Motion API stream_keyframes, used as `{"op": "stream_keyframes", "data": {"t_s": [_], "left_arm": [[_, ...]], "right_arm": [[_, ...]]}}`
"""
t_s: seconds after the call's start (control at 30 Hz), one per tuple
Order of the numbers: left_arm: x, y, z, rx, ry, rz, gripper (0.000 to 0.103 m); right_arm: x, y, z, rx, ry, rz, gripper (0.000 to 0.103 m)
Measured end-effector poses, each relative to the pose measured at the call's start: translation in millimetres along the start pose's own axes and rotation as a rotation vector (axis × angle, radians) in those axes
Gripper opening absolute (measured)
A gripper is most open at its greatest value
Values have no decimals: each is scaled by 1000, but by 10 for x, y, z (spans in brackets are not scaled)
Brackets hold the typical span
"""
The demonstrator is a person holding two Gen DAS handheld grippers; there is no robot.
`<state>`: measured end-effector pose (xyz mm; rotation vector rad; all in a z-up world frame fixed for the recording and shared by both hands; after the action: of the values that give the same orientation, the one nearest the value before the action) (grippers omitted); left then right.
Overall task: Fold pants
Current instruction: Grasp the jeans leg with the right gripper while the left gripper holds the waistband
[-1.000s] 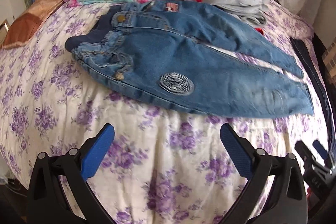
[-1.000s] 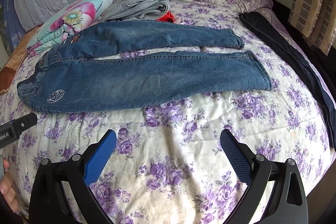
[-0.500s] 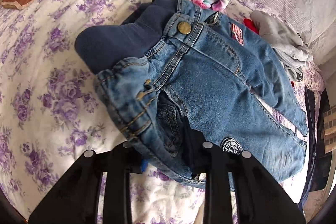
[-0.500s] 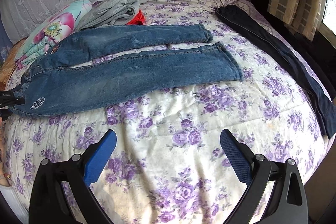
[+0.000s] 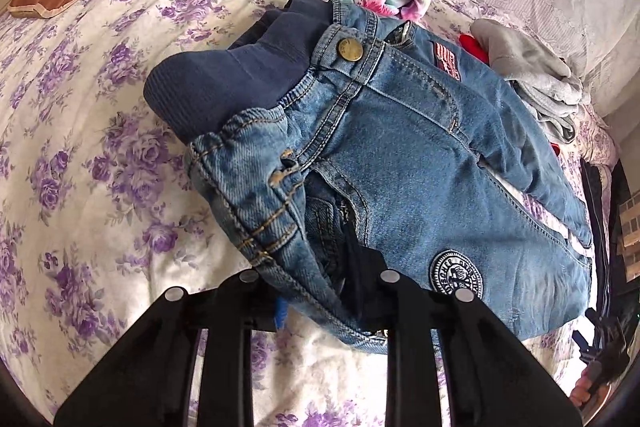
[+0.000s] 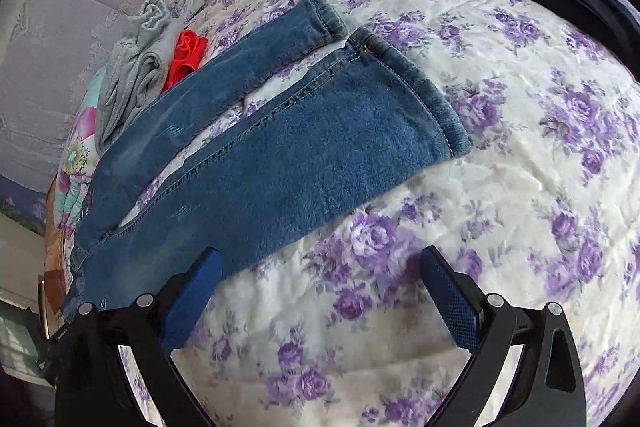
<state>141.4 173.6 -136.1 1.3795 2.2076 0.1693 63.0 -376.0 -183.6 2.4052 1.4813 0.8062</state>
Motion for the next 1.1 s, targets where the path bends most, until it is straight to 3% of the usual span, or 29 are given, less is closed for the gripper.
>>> {"op": "stream_keyframes", "data": {"t_s": [0.07, 0.1, 0.13, 0.17, 0.2, 0.4, 0.67, 0.77, 0.83, 0.9, 0.97, 1.0, 1.03, 1.07, 1.1], "left_arm": [[16, 11, 23, 8, -7, -2, 22], [23, 11, 33, 11, -9, -5, 22], [21, 11, 40, 11, -8, -3, 22], [14, 10, 44, 10, -4, 1, 22], [-1, 8, 43, 8, 3, 8, 22], [12, -24, -116, -28, -24, 23, 21], [138, -247, -422, -34, -42, 51, 21], [226, -344, -460, -6, -53, 56, 21], [272, -340, -275, 42, -31, 43, 22], [282, -342, -180, 56, -15, 29, 26], [217, -370, -293, 16, 12, 74, 31], [200, -391, -359, 3, 20, 97, 32], [201, -410, -428, 0, 25, 115, 36], [226, -420, -514, -18, 50, 124, 51], [260, -428, -639, -69, 91, 131, 59]], "right_arm": [[-13, 112, 37, -64, -3, 27, 95], [-32, 157, 46, -95, -16, 35, 65], [-49, 181, 80, -98, -23, 44, 27], [-90, 220, 139, -99, 14, 71, 14], [-151, 235, 161, -111, 48, 114, 12], [-124, 135, -305, -177, 86, 103, 10], [-172, -268, -676, -153, 14, 23, 9], [-290, -403, -600, -130, -9, 29, 9], [-311, -425, -377, -83, -48, 19, 11], [-270, -441, -300, -92, -89, -15, 12], [-137, -417, -345, -70, -141, -99, 23], [-104, -418, -393, -69, -160, -128, 48], [-86, -421, -455, -83, -177, -143, 58], [-95, -432, -526, -94, -207, -152, 58], [-114, -436, -600, -100, -252, -162, 59]]}}
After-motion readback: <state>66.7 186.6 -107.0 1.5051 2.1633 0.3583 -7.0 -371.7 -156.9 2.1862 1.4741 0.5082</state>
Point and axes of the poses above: each gripper's, at about its wrist camera, not at the fingertips, and z roughly the way its jaws point, x to its left, y to its top, the point moved 2 cm from there along z, roughly the way its jaws point, and after that the axes turned 10 degrees about -z, right-handed, at the moved point
